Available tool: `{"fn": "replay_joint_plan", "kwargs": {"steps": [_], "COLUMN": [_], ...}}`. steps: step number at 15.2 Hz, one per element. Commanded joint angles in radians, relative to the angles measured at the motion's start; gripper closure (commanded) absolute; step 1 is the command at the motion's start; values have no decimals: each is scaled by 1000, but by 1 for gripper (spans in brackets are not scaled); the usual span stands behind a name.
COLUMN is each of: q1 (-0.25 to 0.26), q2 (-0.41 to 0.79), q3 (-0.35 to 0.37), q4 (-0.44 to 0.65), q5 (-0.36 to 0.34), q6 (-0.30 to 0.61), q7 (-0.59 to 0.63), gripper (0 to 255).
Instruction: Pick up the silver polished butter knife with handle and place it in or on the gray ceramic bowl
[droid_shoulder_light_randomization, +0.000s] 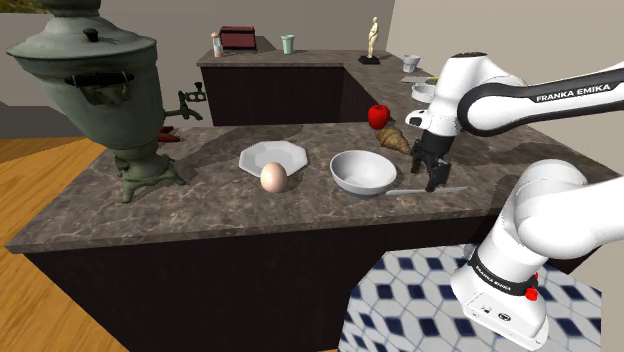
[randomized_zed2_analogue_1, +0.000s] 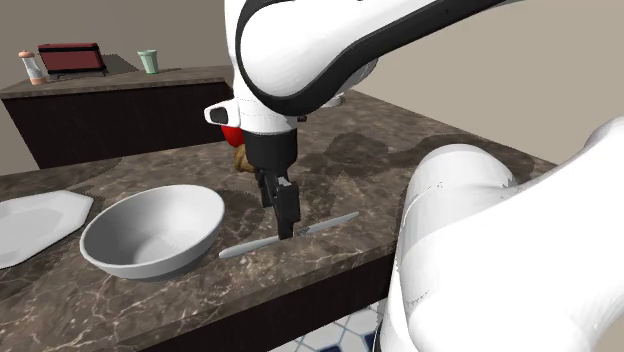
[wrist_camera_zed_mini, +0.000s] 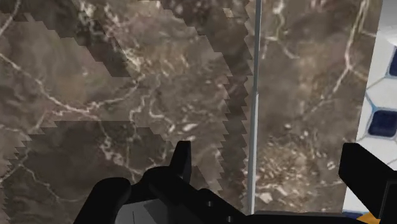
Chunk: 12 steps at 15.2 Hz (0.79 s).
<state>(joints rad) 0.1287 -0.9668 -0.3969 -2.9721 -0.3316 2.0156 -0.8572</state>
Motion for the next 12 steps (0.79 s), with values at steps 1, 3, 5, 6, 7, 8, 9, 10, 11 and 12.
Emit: {"fn": "replay_joint_plan", "kwargs": {"steps": [1, 3, 5, 6, 7, 8, 9, 10, 11, 12], "q1": [-6, -10, -11, -11, -11, -11, -11, -11, -11, -11], "q2": [16, 36, 41, 42, 42, 42, 42, 42, 42, 42], "q3": [-13, -23, -26, -26, -26, -26, -26, -26, -26, -26], "q4": [-22, -41, -47, -46, -46, -46, -46, -46, -46, -46], "q5": [-15, -26, -29, -29, -29, -29, -29, -29, -29, -29], "q6": [39, 77, 88, 88, 88, 88, 88, 88, 88, 88], "q7": [-5, -5, -4, -4, -4, -4, -4, -4, -4, -4], "gripper": [0, 0, 0, 0, 0, 0, 0, 0, 0, 0]}}
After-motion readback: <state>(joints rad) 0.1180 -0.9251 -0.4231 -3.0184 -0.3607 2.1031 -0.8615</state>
